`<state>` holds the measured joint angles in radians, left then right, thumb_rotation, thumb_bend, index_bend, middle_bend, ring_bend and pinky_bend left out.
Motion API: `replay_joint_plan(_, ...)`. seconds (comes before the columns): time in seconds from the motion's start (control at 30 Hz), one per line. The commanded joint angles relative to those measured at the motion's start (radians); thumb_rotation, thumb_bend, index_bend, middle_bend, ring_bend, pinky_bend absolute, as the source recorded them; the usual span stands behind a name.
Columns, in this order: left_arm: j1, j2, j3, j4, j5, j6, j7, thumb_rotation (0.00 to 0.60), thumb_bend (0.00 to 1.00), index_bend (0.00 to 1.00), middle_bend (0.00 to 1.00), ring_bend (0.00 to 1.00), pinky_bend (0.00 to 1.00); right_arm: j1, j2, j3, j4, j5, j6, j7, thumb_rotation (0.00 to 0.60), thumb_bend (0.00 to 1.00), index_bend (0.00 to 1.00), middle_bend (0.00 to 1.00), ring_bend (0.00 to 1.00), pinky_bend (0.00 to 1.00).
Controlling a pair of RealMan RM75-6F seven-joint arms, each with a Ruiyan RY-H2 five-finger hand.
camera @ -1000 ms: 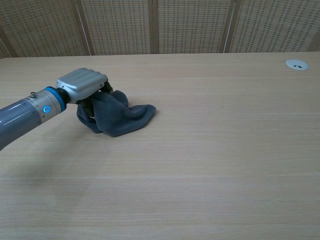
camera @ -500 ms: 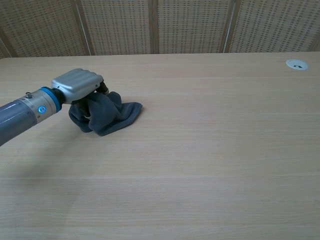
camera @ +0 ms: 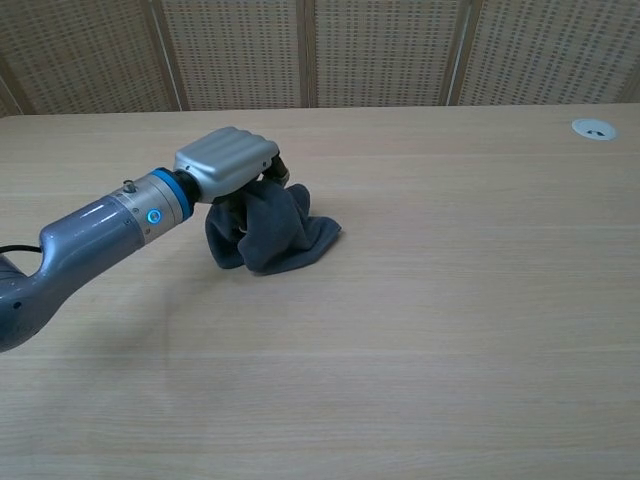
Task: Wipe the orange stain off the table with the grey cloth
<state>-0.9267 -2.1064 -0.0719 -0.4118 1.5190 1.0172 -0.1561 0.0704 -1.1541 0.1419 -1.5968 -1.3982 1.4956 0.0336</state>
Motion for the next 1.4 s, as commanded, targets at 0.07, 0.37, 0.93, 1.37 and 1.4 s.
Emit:
replay_joint_plan(0.07, 0.010, 0.045, -0.012, -0.023, -0.009, 0.019, 0.016, 0.600, 0.13, 0.72, 0.73, 0.72, 0.93, 0.000, 0.000, -0.001, -0.001, -0.003, 0.002, -0.002, 0.600, 0.00, 0.00, 0.00, 0.00, 0.00)
replay_joint_plan(0.37, 0.061, 0.220, -0.049, -0.104, -0.042, 0.088, 0.034, 0.600, 0.13, 0.72, 0.73, 0.72, 0.93, 0.001, -0.005, -0.005, -0.005, -0.010, 0.003, -0.016, 0.600, 0.00, 0.00, 0.00, 0.00, 0.00)
replay_joint_plan(0.93, 0.258, 0.591, -0.085, -0.463, -0.157, 0.153, 0.120, 0.600, 0.13, 0.73, 0.73, 0.72, 0.93, 0.001, -0.007, -0.012, -0.014, -0.021, 0.006, -0.030, 0.600, 0.00, 0.00, 0.00, 0.00, 0.00)
replay_joint_plan(1.37, 0.360, 0.625, -0.045, -0.608, -0.202, 0.118, 0.123, 0.600, 0.06, 0.28, 0.15, 0.15, 0.47, 0.002, -0.009, -0.019, -0.022, -0.030, 0.003, -0.044, 0.600, 0.00, 0.00, 0.00, 0.00, 0.00)
replay_joint_plan(1.4, 0.360, 0.631, -0.040, -0.625, -0.204, 0.094, 0.109, 0.600, 0.05, 0.14, 0.05, 0.05, 0.33, 0.002, -0.009, -0.020, -0.022, -0.031, 0.004, -0.046, 0.600, 0.00, 0.00, 0.00, 0.00, 0.00)
